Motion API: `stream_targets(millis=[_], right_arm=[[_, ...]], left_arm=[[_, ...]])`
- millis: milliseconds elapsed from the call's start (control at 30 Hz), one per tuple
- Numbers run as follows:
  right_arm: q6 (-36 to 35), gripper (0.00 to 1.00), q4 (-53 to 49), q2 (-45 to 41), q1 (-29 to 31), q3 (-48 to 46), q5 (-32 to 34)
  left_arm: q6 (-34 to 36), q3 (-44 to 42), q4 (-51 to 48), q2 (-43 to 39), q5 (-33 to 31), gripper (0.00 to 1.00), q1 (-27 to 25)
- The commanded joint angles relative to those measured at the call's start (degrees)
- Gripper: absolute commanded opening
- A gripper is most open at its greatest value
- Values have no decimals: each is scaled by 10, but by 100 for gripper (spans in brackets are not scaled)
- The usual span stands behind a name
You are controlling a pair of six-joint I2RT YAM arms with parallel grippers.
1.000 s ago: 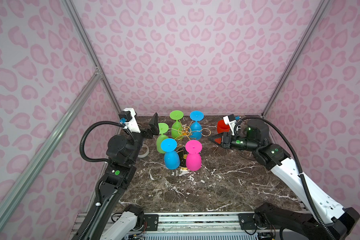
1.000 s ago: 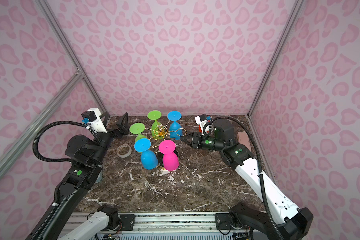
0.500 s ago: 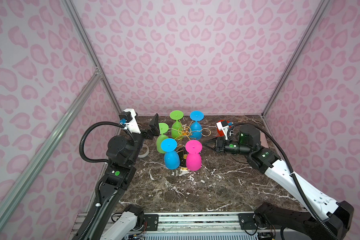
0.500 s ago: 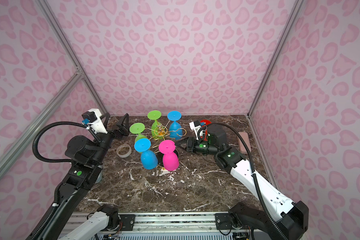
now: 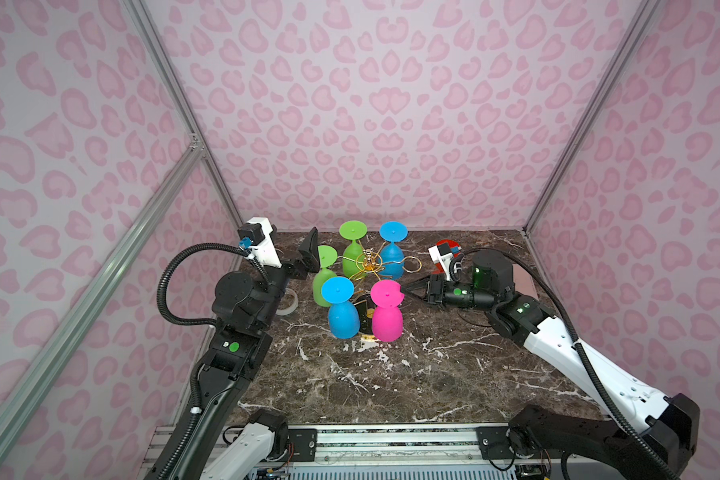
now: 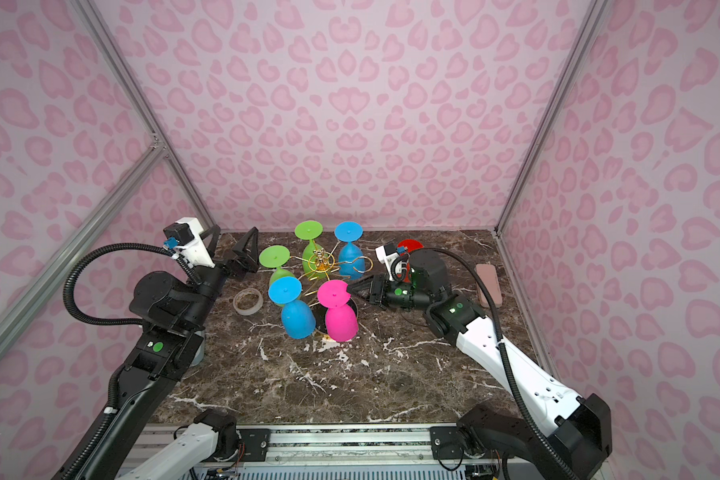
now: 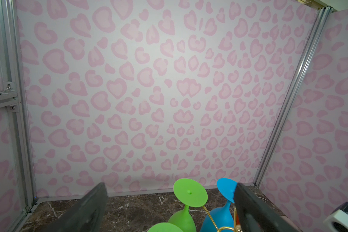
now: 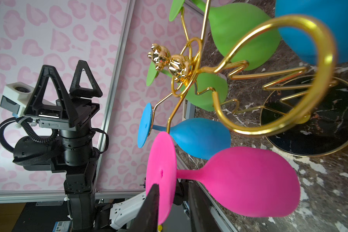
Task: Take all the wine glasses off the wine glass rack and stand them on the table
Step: 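Move the open right gripper to the pink glass base on the rack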
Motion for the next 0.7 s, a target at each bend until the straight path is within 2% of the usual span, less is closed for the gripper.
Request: stream_targets(millis=[0,333,667], right_arm=[[-3,29,15,3,2,-3,2],[2,23,23,14,10,6,-1],[10,10,31,16,11,8,-1]], left_arm=[[-1,-1,17,-2,5,99,1],[1,-1,16,-3,6,99,1],[1,-3,15,-2,6,99,0]])
